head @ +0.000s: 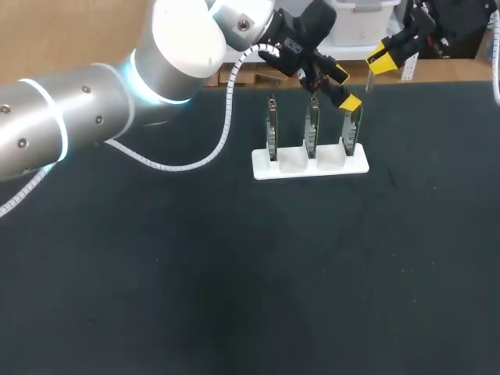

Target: Pick up the optical module with the left hand, and insert it into the network port with the right hand.

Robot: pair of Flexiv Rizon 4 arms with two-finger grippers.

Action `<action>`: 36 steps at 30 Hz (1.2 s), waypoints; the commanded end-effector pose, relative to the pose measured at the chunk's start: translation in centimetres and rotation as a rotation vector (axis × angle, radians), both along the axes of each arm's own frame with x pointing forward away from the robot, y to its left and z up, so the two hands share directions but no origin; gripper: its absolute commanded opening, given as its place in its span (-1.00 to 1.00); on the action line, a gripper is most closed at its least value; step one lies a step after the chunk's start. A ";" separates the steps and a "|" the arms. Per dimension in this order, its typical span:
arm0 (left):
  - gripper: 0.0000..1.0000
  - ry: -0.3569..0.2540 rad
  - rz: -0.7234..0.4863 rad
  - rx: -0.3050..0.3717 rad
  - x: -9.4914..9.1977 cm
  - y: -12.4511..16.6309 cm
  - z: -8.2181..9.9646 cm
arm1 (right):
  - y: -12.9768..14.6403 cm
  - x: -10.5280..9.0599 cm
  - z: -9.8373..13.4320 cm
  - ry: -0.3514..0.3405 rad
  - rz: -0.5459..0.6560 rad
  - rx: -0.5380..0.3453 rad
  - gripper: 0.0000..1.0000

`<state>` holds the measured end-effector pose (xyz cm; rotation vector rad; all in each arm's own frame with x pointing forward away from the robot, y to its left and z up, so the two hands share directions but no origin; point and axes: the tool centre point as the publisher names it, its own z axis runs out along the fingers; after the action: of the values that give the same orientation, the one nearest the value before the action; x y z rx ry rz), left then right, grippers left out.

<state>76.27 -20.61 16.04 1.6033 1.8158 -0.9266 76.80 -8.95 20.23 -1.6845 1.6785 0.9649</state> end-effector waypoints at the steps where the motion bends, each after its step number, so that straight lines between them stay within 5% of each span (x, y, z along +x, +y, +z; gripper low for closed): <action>1: 1.00 0.005 -0.002 0.005 0.1 -0.1 0.0 | 0.0 0.1 0.0 0.000 0.002 0.001 -1.00; 36: 1.00 0.001 -0.003 -0.005 -0.1 -0.1 -0.2 | 0.6 -0.5 0.0 -0.003 0.037 0.001 -1.00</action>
<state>76.14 -20.65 15.88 1.6029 1.8112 -0.9343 76.11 -8.29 20.28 -1.7216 1.6521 0.9761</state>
